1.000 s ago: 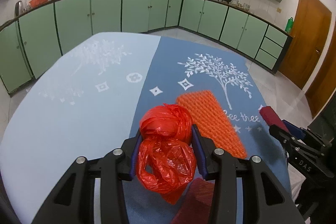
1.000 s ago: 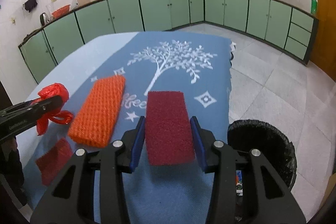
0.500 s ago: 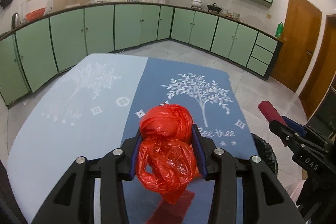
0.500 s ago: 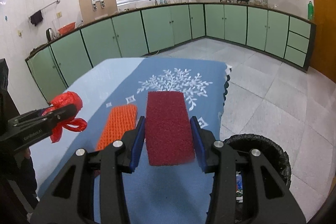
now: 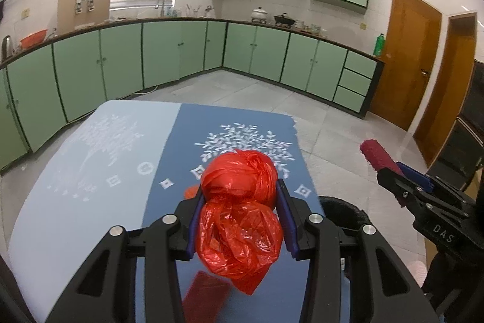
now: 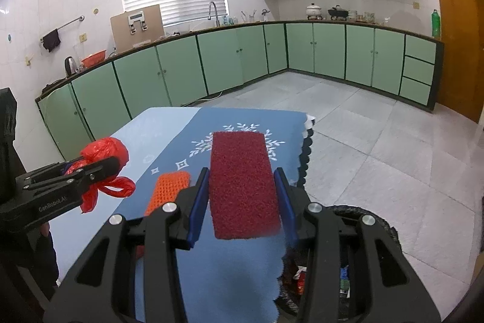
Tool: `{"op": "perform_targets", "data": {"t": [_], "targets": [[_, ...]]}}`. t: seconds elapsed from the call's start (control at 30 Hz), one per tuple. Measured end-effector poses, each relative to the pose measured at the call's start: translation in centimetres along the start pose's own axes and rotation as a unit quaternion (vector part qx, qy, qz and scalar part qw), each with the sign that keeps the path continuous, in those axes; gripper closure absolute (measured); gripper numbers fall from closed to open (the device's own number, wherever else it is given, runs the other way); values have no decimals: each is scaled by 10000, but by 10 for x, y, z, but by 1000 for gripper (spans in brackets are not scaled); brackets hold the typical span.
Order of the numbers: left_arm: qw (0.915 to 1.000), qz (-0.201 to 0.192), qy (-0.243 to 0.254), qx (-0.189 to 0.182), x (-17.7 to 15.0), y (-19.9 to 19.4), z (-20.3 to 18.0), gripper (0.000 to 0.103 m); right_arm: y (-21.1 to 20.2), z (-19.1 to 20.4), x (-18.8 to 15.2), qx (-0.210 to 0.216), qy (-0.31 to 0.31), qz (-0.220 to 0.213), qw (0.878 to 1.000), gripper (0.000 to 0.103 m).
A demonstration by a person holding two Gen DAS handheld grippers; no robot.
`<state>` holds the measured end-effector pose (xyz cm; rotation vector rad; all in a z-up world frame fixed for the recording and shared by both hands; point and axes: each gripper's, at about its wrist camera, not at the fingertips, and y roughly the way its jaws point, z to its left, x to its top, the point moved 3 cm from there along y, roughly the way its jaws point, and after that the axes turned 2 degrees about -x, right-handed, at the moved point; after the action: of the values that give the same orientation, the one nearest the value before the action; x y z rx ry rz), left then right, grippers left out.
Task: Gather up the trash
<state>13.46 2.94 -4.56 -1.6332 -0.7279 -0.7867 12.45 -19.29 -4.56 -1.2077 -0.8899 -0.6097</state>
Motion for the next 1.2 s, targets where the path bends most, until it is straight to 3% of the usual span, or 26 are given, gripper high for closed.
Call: {"op": "perform_targets", "data": {"t": [0.67,1.2], "targets": [[9959,155,513,-732,-3,27,-85,60,-32,-96,-18,-830,423,-125,9956,62],[9874,439,865,-1253,-15,95,-161,60,-10,-171,-53,-1344,802,206,9875,62]]}}
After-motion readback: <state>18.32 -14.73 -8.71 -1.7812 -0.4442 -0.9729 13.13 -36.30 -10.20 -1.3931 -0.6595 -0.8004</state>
